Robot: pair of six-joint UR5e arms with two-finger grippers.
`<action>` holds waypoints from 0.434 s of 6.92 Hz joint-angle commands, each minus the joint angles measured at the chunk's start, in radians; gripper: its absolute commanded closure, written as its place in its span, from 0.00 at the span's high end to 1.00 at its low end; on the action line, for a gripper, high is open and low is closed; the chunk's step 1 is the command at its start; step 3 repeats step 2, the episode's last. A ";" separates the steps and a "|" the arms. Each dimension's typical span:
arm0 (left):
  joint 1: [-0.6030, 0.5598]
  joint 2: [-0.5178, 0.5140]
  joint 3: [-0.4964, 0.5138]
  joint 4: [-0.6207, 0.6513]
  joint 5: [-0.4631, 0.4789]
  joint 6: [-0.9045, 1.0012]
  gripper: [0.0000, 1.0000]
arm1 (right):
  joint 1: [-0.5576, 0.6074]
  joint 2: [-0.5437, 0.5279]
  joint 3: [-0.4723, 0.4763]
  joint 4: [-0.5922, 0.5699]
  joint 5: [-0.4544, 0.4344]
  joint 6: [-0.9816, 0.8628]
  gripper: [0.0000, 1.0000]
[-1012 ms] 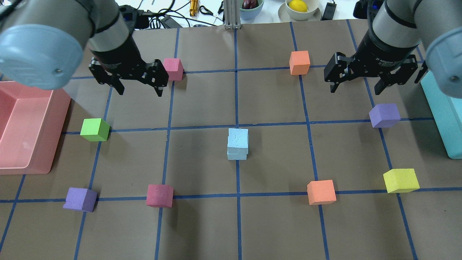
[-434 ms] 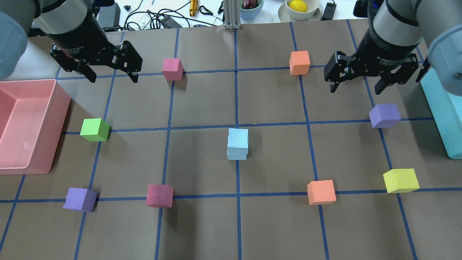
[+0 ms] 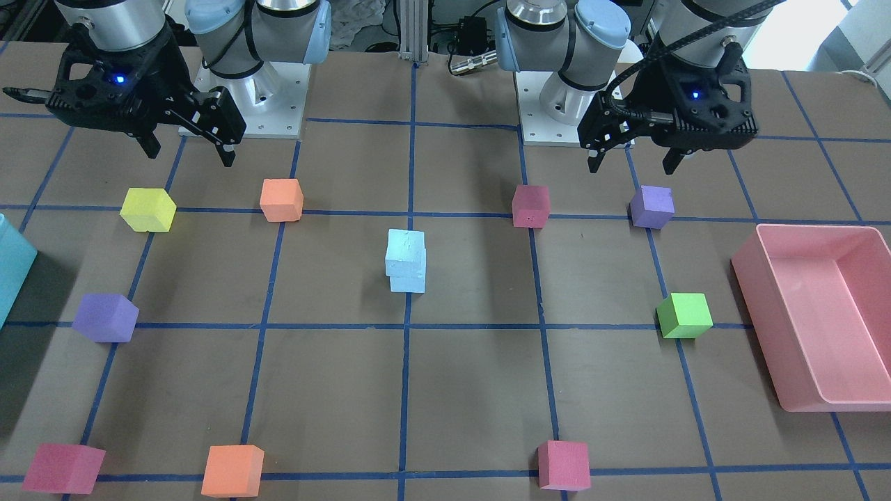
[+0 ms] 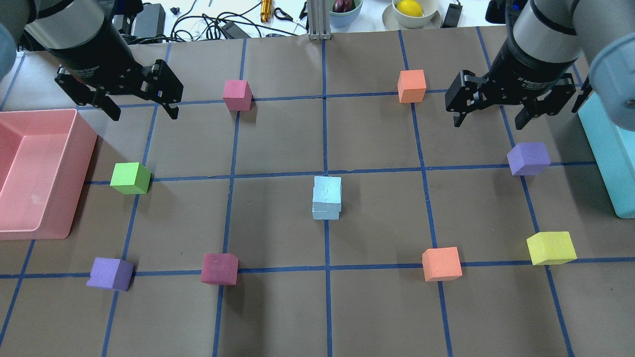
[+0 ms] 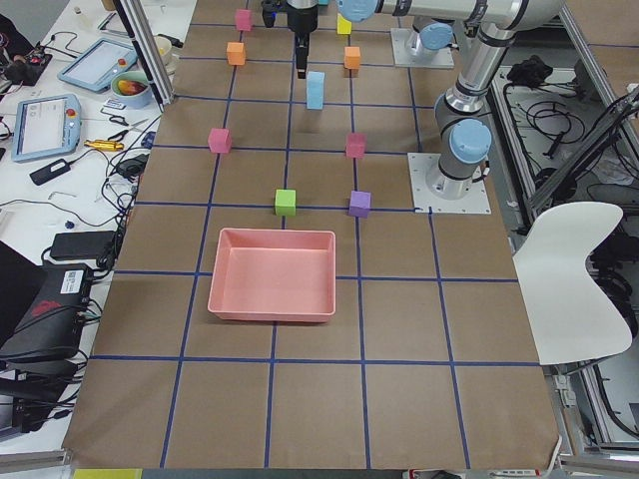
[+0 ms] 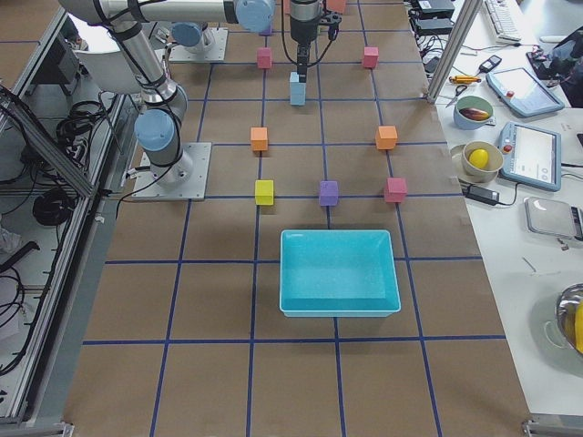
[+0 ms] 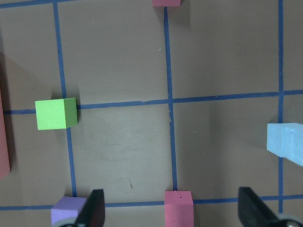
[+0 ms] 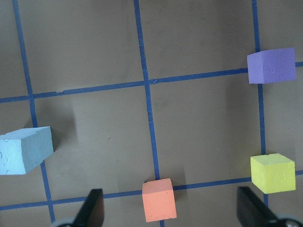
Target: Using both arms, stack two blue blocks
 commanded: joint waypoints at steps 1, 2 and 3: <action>-0.003 0.001 0.001 -0.009 0.000 0.002 1.00 | 0.000 0.001 -0.001 0.000 -0.004 -0.002 1.00; 0.001 0.001 0.001 -0.009 -0.002 0.002 1.00 | 0.000 0.001 -0.001 0.000 -0.009 -0.038 1.00; 0.001 0.001 0.001 -0.009 -0.002 0.002 1.00 | 0.000 0.001 -0.001 0.000 -0.009 -0.038 1.00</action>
